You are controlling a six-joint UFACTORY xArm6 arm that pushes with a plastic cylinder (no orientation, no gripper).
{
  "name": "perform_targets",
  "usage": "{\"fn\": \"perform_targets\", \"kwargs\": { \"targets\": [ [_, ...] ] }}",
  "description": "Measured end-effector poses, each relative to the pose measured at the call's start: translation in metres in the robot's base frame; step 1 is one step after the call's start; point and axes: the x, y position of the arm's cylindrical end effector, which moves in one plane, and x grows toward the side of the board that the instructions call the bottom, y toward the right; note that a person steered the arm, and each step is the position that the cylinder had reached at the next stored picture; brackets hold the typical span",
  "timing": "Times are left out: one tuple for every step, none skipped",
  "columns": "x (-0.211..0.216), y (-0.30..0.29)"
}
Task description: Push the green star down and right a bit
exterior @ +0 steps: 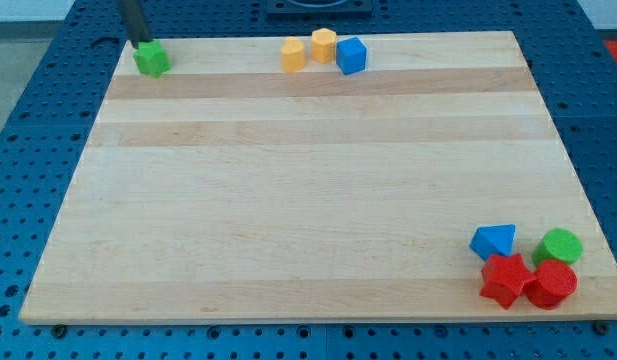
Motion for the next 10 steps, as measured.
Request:
{"fn": "perform_targets", "kwargs": {
  "targets": [
    [0.006, -0.022],
    [0.016, -0.022],
    [0.023, -0.022],
    [0.030, -0.021],
    [0.038, -0.017],
    [0.038, -0.009],
    [0.038, -0.003],
    [0.038, 0.006],
    [0.040, 0.023],
    [0.041, 0.029]
  ]
}}
